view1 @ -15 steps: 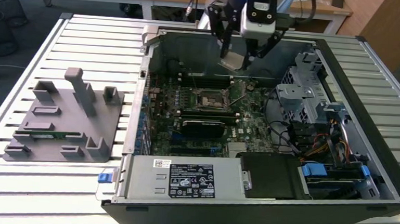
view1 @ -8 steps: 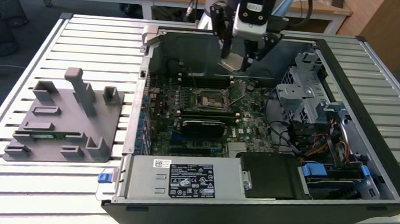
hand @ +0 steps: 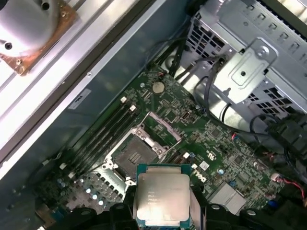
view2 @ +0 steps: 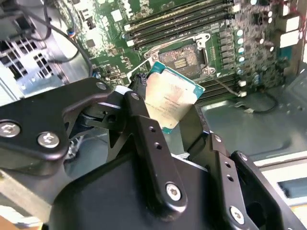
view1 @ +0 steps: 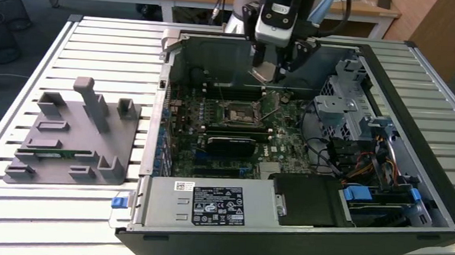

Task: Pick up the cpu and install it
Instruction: 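Place the cpu into insertion slot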

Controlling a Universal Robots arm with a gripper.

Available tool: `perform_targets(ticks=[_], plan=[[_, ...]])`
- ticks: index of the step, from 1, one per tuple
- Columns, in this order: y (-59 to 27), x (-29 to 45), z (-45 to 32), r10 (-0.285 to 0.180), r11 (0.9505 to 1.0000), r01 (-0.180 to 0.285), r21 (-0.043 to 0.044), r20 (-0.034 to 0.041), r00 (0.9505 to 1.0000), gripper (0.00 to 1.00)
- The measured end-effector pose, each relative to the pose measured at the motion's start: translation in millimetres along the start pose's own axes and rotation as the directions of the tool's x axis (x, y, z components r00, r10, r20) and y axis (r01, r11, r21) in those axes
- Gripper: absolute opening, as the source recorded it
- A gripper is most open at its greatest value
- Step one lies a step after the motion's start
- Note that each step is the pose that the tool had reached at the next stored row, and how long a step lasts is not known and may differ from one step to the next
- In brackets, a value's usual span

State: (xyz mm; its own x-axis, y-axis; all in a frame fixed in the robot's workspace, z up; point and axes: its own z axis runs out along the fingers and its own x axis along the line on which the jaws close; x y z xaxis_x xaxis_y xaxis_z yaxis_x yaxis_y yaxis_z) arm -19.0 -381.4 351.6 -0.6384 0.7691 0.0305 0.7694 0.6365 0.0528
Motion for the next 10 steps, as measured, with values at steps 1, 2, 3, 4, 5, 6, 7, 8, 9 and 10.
perform_targets(ticks=[1, 2, 3, 4, 5, 6, 7, 8, 9, 10], plan=[[0.0, 0.0, 0.2, 0.018, 0.9998, -0.018, -0.0005, 0.0009, 0.9998, 0.53], [0.0, 0.0, 0.5, 0.036, 0.9994, -0.036, -0.0011, 0.0019, 0.9994, 0.53], [0.0, 0.0, 0.7, 0.054, 0.9986, -0.054, -0.0017, 0.0028, 0.9986, 0.53], [0.0, 0.0, 1.0, 0.072, 0.9974, -0.072, -0.0023, 0.0037, 0.9974, 0.53], [-0.1, 0.0, 1.2, 0.09, 0.996, -0.09, -0.003, 0.0046, 0.996, 0.53], [-0.1, -0.1, 1.5, 0.107, 0.9942, -0.107, -0.0036, 0.0055, 0.9942, 0.53], [-0.1, -0.1, 1.7, 0.127, 0.9919, -0.127, -0.0043, 0.0064, 0.9919, 0.53], [-0.1, -0.1, 1.9, 0.145, 0.9895, -0.145, -0.005, 0.0074, 0.9894, 0.53], [-0.1, -0.1, 2.1, 0.162, 0.9867, -0.162, -0.0057, 0.0082, 0.9867, 0.53], [-0.1, -0.1, 2.4, 0.18, 0.9836, -0.18, -0.0064, 0.009, 0.9836, 0.53]])
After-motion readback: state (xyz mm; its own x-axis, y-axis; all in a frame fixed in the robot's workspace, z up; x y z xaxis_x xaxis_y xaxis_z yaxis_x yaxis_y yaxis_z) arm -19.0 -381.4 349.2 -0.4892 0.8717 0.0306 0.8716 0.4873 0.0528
